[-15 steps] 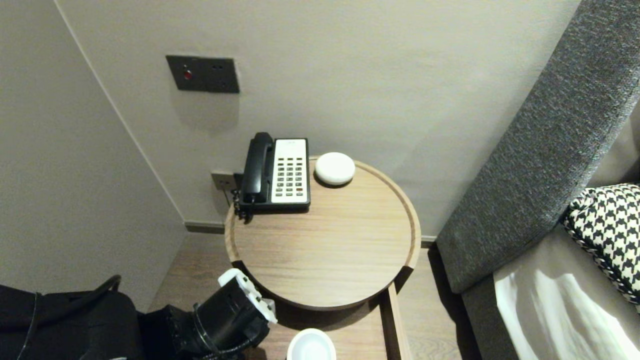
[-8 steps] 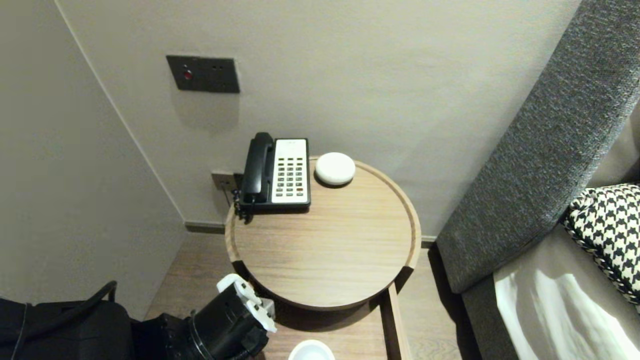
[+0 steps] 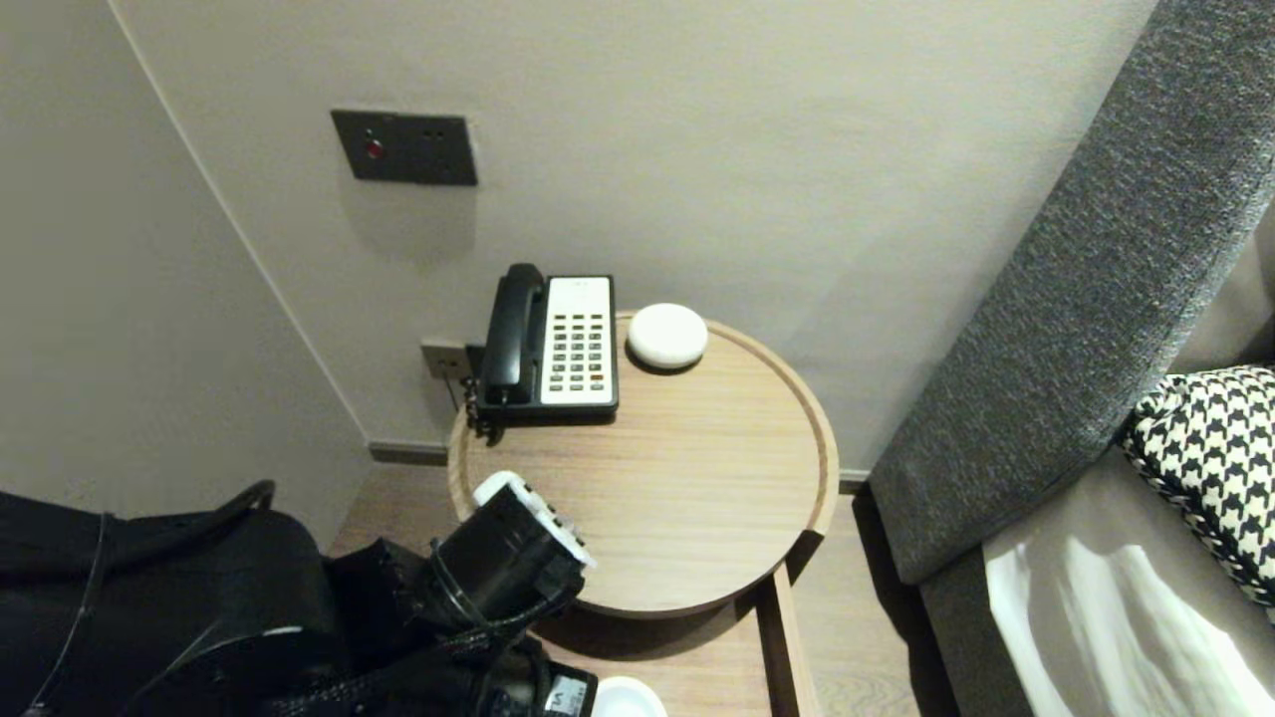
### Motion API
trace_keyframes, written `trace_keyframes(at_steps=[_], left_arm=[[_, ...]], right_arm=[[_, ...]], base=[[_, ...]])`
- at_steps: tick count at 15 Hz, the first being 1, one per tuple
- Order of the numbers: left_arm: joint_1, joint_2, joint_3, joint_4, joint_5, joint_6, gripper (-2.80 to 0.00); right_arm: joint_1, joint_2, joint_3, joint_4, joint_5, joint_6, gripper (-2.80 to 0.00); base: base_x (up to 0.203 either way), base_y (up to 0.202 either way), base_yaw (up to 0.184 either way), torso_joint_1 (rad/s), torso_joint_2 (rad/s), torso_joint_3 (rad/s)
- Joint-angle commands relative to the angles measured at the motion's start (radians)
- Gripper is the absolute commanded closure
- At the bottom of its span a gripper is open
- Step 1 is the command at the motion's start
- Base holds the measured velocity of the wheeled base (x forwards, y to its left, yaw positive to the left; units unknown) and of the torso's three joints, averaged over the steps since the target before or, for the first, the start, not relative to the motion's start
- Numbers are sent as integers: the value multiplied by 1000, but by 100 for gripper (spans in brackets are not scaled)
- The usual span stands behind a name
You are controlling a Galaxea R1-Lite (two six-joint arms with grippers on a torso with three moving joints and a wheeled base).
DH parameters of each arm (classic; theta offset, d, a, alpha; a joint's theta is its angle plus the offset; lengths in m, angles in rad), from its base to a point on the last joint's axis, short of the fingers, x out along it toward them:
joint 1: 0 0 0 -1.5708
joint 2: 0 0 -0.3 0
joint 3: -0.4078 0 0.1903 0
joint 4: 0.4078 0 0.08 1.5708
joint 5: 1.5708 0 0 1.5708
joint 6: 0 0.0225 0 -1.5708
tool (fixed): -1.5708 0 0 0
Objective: Open the nightstand drawer, then take the remote control out of the drawer one by one and place them on the table
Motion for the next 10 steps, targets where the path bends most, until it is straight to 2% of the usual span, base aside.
trace_keyframes(at_steps=[1, 4, 5, 10], left_arm=[[4, 55, -95, 53, 35, 2, 0], [2, 81, -144, 136, 51, 23, 0], [-3, 91, -155, 149, 51, 29, -280], [-33, 162, -223, 204, 47, 11, -280]], right_arm=[[0, 2, 40, -1, -1, 0, 0], [0, 2, 40, -2, -1, 0, 0], [0, 2, 40, -1, -1, 0, 0], [0, 2, 40, -2, -1, 0, 0]], base=[[0, 0, 0, 0, 0, 0], [0, 0, 0, 0, 0, 0], [0, 0, 0, 0, 0, 0], [0, 0, 0, 0, 0, 0]])
